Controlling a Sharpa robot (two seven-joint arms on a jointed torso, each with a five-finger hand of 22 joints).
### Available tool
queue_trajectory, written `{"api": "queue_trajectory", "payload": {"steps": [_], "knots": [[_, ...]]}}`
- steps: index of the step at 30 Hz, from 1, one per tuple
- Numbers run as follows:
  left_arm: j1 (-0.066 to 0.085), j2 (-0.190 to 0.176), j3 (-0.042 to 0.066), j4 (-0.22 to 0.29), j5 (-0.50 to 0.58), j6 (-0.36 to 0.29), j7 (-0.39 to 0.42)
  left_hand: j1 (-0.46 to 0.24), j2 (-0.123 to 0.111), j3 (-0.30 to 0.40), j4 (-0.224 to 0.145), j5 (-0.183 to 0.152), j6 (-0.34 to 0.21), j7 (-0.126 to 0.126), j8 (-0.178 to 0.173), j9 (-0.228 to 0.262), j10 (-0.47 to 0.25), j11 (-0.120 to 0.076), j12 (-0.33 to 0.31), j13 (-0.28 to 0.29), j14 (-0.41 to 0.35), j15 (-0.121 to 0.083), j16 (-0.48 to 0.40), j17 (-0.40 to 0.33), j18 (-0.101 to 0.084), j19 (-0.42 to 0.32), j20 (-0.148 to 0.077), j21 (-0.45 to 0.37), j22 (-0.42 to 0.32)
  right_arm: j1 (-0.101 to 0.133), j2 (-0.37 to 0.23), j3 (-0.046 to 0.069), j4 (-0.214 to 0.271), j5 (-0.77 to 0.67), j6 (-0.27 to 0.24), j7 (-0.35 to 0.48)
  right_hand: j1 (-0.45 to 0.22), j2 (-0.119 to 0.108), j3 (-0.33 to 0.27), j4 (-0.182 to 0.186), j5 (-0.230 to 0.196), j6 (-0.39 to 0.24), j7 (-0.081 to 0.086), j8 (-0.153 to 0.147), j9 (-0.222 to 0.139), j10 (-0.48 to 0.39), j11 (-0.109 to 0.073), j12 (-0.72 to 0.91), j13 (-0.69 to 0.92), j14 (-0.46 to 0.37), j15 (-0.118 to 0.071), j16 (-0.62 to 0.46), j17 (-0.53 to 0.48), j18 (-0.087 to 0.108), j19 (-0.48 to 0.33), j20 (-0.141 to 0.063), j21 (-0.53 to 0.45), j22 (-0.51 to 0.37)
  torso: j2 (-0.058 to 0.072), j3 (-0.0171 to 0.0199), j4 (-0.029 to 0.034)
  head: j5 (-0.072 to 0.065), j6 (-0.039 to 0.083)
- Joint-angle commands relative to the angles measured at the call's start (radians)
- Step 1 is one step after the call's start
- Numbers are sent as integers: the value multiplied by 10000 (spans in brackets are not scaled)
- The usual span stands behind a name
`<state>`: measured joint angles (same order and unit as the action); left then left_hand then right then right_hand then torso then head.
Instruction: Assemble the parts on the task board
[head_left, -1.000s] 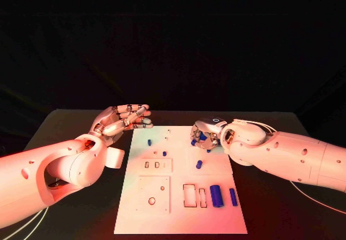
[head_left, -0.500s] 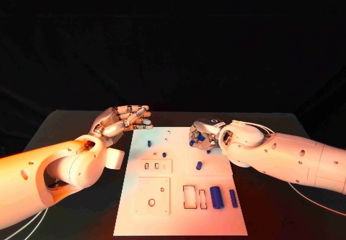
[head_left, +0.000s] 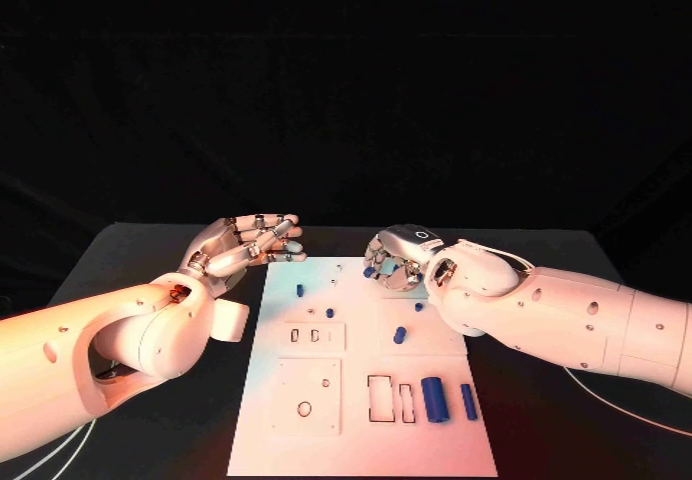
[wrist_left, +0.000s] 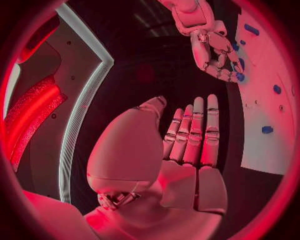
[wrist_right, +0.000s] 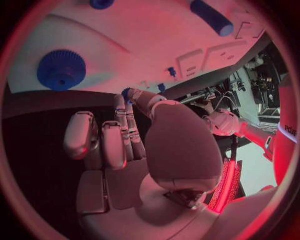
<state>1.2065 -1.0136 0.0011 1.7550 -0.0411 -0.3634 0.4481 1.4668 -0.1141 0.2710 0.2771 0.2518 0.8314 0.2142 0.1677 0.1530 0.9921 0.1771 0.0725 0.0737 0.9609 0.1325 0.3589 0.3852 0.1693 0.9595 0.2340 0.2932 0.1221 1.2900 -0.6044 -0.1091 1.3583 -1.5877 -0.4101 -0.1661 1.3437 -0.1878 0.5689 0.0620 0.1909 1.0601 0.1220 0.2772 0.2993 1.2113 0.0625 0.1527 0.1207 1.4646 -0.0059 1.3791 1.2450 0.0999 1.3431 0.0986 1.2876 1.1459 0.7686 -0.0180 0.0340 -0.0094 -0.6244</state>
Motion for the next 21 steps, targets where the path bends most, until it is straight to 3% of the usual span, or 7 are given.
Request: {"api": "queue_trajectory", "payload": {"steps": [1, 7, 16, 21], "knots": [[17, 1, 8, 9, 28, 207, 48, 91, -14, 38, 0, -28, 42, 186, -16, 16, 47, 51, -49, -2, -72, -7, 37, 9, 115, -85, -12, 45, 16, 10, 161, 21, -181, 25, -923, -350, 9, 45, 60, -7, 6, -16, 16, 50, 145, 40, 2, -42, -8, 480, -80, 29, -4, -116, -34, -61, 52, 1, 16, 0, 3, 6, 6], [22, 19, 9, 7, 29, 208, 42, 95, -16, 45, 0, -29, 41, 186, -17, 16, 45, 53, -50, -3, -91, -4, 36, 14, 114, -91, -11, 46, 17, 17, 623, 27, -672, 215, -1025, -292, 4, 15, 77, -13, -37, -40, 35, 54, 173, 30, 16, -64, -13, 490, -73, 68, 48, -116, -35, -58, 53, 7, 30, 12, -16, 46, -12], [35, 80, 9, 1, 29, 204, 26, 98, -18, 52, 1, -29, 41, 187, -18, 17, 45, 54, -50, -3, -109, -1, 37, 21, 113, -96, -9, 48, 18, -48, 1300, -12, -1421, 386, -939, -242, -26, 10, 93, 11, -56, -72, 50, 50, 193, 10, 32, -89, -21, 491, -61, 75, 47, -114, -42, -52, 45, -1, 73, 2, 63, -3, -31], [44, 95, 9, -1, 29, 197, 32, 98, -19, 53, 2, -30, 42, 187, -18, 17, 45, 54, -50, -3, -113, 0, 37, 22, 113, -98, -9, 48, 18, -84, 1490, -24, -1599, 440, -930, -245, -31, 5, 100, 13, -57, -86, 56, 47, 199, 3, 36, -97, -23, 490, -58, 74, 41, -109, -56, -50, 28, -25, 96, -7, 97, -11, -56]]}}
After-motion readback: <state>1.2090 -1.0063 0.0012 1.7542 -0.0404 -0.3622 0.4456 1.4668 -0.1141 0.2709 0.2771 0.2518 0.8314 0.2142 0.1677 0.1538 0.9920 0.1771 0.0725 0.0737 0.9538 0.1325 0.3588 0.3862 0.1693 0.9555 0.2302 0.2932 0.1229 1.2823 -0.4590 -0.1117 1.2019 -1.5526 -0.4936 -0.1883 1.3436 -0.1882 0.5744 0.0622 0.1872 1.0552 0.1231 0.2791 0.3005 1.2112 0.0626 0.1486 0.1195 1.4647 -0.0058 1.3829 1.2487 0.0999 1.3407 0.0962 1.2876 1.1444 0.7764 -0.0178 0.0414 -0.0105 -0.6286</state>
